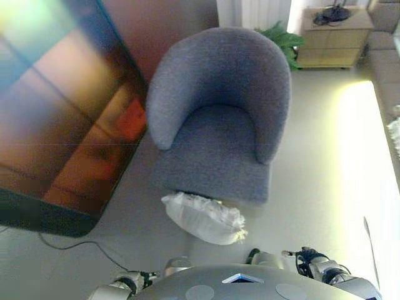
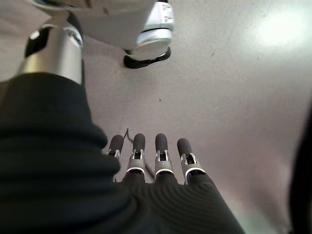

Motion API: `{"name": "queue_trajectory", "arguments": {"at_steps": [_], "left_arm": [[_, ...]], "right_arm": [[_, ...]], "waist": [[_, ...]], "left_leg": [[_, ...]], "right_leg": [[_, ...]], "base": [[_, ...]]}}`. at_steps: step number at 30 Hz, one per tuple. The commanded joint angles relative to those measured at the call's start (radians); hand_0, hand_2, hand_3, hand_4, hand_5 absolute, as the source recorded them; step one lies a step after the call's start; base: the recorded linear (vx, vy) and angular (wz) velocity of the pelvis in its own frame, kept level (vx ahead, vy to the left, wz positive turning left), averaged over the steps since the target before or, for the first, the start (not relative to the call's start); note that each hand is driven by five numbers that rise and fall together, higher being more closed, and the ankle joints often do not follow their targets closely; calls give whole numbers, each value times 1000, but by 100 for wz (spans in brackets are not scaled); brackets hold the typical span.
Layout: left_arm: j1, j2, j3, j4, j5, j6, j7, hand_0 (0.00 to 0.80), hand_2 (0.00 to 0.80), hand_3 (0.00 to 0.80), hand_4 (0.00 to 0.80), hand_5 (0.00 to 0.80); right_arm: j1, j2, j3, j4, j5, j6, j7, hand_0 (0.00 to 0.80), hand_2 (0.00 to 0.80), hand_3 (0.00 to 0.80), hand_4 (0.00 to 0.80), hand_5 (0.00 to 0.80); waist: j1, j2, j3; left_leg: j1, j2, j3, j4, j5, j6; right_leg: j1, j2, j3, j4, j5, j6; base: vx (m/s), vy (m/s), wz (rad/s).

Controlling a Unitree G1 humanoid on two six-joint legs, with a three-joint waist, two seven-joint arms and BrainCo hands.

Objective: Pick up the cushion and take it to the sofa

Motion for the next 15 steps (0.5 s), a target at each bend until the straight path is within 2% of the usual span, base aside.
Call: {"name": "queue_trajectory", "arguments": {"at_steps": [1,5,9,11,15], "left_arm": [[-11,32,-2,0,29,-4,-14,0,0,0,0,0],[-19,35,-16,-9,30,-22,-17,0,0,0,0,0],[-18,44,-21,-17,29,-31,-5,0,0,0,0,0],[-18,61,-16,-16,37,-45,13,0,0,0,0,0],[-9,89,-9,-20,60,-87,10,0,0,0,0,0]], "right_arm": [[-57,24,-14,23,51,-12,-42,0,0,0,0,0],[-55,33,-22,20,81,-19,-56,0,0,0,0,0],[-53,53,-22,25,73,-54,-66,0,0,0,0,0],[-55,70,-13,19,60,-70,-61,0,0,0,0,0],[-70,90,2,9,81,-87,-62,0,0,0,0,0]], "waist": [[14,-18,18],[9,-25,19],[6,-47,31],[10,-70,39],[12,-98,54]], "left_leg": [[17,16,15,56,-142,-22],[23,-1,40,35,-181,-8],[40,-26,61,-6,-273,20],[53,-45,55,-21,-325,37],[81,-62,31,-26,-372,59]], "right_leg": [[162,-39,-38,-210,77,96],[170,-56,-40,-208,91,116],[172,-90,-26,-180,112,156],[164,-109,-18,-178,144,189],[106,-149,14,-177,211,237]], "base": [[-182,194,11],[-130,206,2],[-55,194,7],[15,50,18],[71,17,13]]}}
